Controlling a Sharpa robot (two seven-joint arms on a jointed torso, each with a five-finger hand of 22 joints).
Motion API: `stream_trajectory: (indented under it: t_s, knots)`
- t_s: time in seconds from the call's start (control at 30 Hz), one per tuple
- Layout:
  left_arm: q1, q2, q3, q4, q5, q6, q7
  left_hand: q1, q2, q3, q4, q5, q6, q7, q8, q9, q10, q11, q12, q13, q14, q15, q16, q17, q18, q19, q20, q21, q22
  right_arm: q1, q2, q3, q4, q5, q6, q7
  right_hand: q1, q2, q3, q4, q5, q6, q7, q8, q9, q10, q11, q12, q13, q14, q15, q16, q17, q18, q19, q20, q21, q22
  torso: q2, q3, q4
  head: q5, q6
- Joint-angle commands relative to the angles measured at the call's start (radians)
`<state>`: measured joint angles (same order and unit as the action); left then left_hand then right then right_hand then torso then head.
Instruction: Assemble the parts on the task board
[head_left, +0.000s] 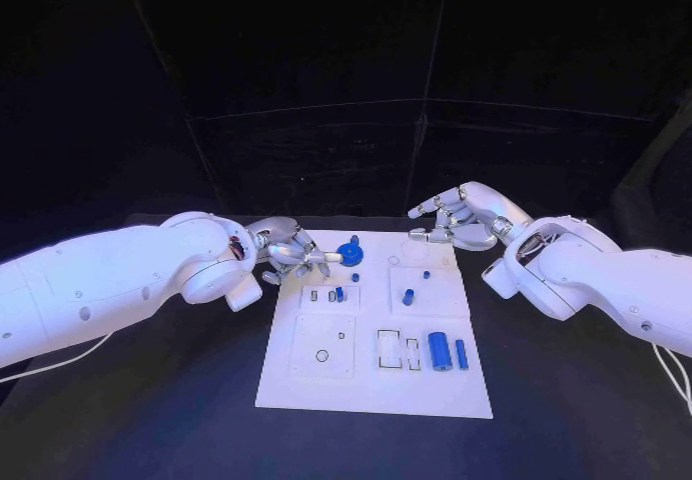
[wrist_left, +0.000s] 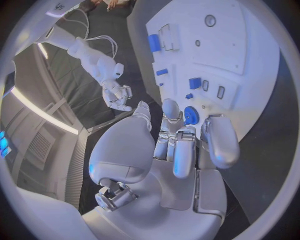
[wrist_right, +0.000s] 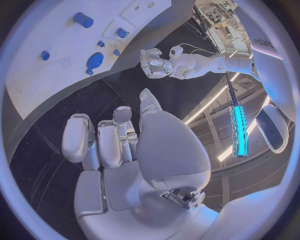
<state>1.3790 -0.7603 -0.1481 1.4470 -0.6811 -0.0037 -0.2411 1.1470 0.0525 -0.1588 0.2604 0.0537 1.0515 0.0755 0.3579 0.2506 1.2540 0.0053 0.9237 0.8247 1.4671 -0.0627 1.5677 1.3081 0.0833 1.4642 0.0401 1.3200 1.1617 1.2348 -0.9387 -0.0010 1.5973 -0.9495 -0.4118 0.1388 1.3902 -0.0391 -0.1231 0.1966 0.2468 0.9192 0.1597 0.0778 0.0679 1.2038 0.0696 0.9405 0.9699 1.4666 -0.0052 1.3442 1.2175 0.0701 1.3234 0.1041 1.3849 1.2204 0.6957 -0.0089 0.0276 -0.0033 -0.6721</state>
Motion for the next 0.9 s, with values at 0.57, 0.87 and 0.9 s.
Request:
stream_trajectory:
  t_s: [0.57,0.87,0.9]
  knots:
    - [0.030,0.221,-0.039,-0.187,-0.219,0.171,-0.328,-0.040,0.016,-0.099,0.026,-0.006,-0.046,-0.020,0.143,0.128,0.032,-0.021,0.181,0.188,0.104,-0.017,0.003,0.263,-0.028,0.016,-0.012,0.085,0.122,0.007,0.004,0.000,-0.029,0.062,0.038,0.001,0.001,0.003,-0.013,-0.003,0.010,0.007,-0.006,0.007,0.001,-0.006,-0.004,-0.013,-0.011,0.024,-0.004,-0.012,-0.012,0.014,-0.011,-0.001,-0.012,-0.011,-0.008,0.0030,-0.0065,0.022,-0.003]
    - [0.029,0.275,-0.039,-0.241,-0.235,0.232,-0.356,-0.032,0.020,-0.108,0.023,-0.006,-0.066,-0.017,0.154,0.145,0.012,-0.019,0.159,0.165,0.104,-0.015,0.003,0.263,-0.026,0.009,-0.012,0.079,0.111,0.007,0.018,0.000,-0.039,0.062,0.051,-0.001,0.000,0.005,-0.018,-0.002,0.016,0.007,-0.006,0.007,0.001,-0.008,-0.004,-0.018,-0.017,0.024,-0.004,-0.015,-0.015,0.014,-0.013,-0.002,-0.016,-0.016,-0.008,0.0020,-0.0042,0.024,-0.009]
    - [0.029,0.279,-0.039,-0.245,-0.236,0.236,-0.358,-0.031,0.021,-0.109,0.022,-0.006,-0.068,-0.017,0.155,0.146,0.010,-0.019,0.158,0.164,0.104,-0.015,0.003,0.263,-0.026,0.008,-0.011,0.078,0.111,0.007,0.019,0.000,-0.040,0.062,0.052,-0.001,0.000,0.005,-0.018,-0.002,0.016,0.007,-0.006,0.007,0.001,-0.008,-0.004,-0.018,-0.017,0.024,-0.004,-0.015,-0.015,0.014,-0.013,-0.002,-0.016,-0.016,-0.008,0.0017,-0.0046,0.026,-0.009]
